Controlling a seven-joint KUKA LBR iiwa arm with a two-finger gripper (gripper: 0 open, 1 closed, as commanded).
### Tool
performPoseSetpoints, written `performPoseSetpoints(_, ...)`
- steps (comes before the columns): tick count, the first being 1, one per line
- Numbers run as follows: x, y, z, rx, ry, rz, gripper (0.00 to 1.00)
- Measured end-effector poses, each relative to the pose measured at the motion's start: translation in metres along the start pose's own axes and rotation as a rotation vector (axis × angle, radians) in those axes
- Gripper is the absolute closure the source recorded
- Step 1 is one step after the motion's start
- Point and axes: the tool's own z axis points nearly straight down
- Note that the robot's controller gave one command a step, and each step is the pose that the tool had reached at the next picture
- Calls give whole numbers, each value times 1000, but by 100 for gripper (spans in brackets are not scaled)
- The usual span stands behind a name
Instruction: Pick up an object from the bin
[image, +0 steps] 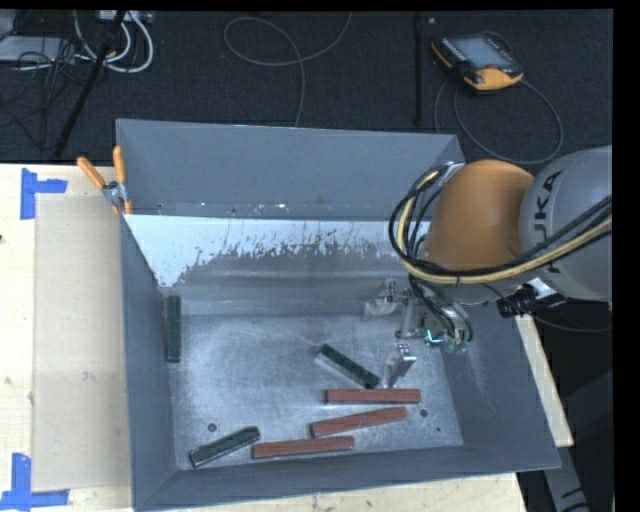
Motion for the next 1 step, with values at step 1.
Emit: performPoseSetpoints(1,-2,0,-4,0,-7,-1,0)
